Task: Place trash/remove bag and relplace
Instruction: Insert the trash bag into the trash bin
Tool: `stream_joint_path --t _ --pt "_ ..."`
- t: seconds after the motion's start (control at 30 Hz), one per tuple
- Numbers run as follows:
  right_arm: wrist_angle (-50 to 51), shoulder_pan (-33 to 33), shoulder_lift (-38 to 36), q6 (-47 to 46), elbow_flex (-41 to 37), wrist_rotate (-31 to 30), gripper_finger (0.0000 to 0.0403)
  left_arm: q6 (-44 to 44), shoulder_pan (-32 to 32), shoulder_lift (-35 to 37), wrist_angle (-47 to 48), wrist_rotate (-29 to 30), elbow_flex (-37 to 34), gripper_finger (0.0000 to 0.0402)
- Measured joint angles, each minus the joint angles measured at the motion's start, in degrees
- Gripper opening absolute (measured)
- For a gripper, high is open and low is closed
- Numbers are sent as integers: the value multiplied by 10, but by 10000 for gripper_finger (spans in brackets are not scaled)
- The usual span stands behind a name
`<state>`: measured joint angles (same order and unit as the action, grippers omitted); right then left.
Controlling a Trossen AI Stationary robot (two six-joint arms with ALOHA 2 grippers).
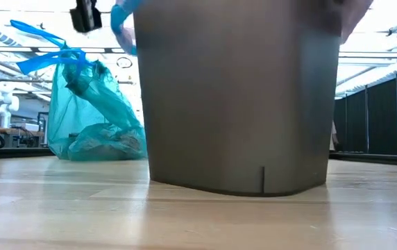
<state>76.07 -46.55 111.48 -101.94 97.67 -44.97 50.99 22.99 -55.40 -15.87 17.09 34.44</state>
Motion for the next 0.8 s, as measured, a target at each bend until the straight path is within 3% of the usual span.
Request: stream_joint_path --t 0.27,0.63,0.8 --pt "2 35 24 -7 0 20 0 61 27 -44 -80 52 -62 0" --pt "7 53 25 -6 0 22 0 86 33 -166 -138 77 -68 0" --pt "-27 61 24 -34 -44 28 0 112 23 -218 -142 73 -68 0"
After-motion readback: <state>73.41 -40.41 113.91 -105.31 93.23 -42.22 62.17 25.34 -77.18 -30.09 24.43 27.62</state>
